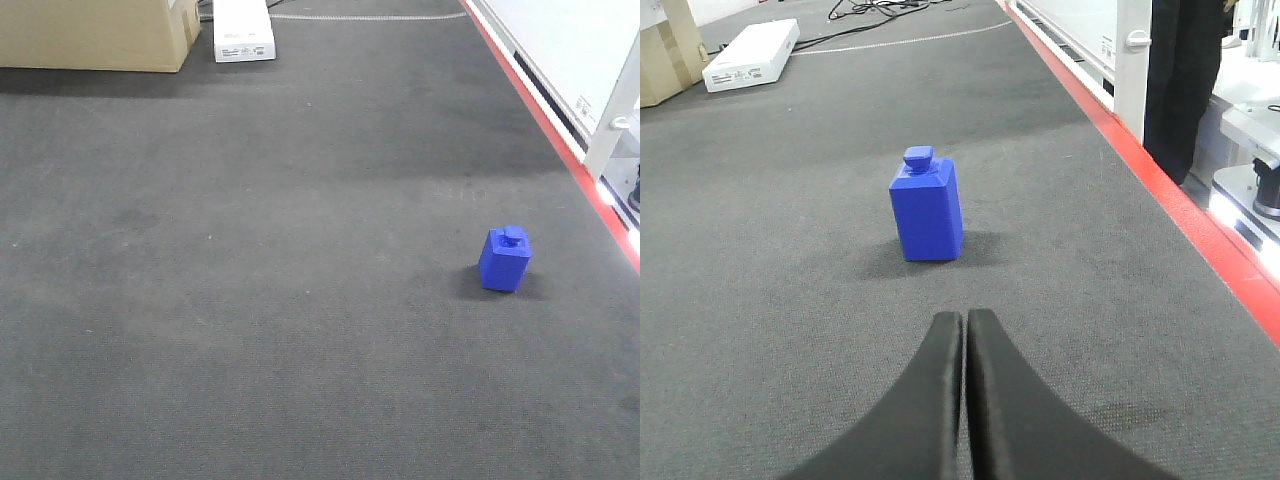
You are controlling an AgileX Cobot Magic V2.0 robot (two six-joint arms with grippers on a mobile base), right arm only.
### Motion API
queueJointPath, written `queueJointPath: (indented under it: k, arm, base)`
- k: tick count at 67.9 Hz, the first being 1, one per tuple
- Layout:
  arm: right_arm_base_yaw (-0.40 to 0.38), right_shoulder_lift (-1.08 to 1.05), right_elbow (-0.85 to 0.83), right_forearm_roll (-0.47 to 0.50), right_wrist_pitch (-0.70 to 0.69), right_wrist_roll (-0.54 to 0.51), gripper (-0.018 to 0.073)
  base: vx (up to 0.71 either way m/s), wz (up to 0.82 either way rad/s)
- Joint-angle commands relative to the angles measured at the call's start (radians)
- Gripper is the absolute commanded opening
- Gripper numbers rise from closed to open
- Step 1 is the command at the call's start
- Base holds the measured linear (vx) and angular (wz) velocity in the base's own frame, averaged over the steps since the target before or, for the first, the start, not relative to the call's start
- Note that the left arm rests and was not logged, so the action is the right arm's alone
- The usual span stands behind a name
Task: Pour parts from conveyor to right shelf
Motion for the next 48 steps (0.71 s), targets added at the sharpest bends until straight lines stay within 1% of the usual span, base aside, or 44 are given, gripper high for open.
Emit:
queueJointPath:
  k: [1,42,48]
  arm:
    - [0.0,0.009,-0.002,-0.009,-0.071,-0.004,-0.001]
    - [0.0,0.009,-0.002,-0.009,-0.071,-0.004,-0.001]
    - [0.0,0.009,-0.002,-0.044,-0.071,-0.029,-0.001]
  base:
    - [0.0,0.0]
    - [0.0,0.0]
    - [0.0,0.0]
